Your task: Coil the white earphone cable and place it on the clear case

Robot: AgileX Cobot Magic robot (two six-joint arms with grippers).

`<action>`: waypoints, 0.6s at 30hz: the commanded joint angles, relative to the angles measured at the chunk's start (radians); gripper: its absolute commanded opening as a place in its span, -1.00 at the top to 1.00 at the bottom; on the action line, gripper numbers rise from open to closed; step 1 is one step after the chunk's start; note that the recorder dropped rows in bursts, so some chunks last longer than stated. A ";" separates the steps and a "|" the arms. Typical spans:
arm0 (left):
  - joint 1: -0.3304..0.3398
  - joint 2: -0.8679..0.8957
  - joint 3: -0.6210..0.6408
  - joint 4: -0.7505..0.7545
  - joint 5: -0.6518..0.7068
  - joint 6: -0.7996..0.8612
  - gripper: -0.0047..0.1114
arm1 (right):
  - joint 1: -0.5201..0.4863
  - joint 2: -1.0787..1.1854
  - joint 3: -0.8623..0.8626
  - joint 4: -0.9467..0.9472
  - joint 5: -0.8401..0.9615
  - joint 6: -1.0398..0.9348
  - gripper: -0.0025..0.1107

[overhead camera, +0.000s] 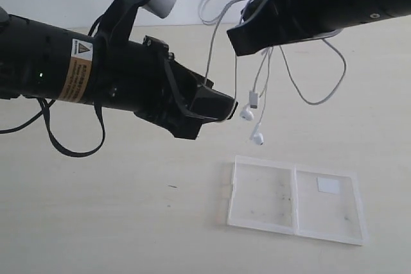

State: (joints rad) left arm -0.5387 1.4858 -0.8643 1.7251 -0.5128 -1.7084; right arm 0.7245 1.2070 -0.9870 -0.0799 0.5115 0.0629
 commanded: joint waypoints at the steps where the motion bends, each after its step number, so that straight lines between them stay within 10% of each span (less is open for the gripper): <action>1: 0.001 -0.001 0.004 0.019 -0.016 0.005 -0.05 | -0.003 -0.006 -0.007 0.002 0.016 -0.013 0.96; 18: 0.001 -0.038 0.004 0.019 0.069 -0.019 -0.45 | -0.003 -0.006 -0.007 0.012 0.020 -0.012 0.96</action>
State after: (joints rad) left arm -0.5387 1.4552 -0.8643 1.7465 -0.4640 -1.7191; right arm 0.7245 1.2070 -0.9870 -0.0759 0.5346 0.0551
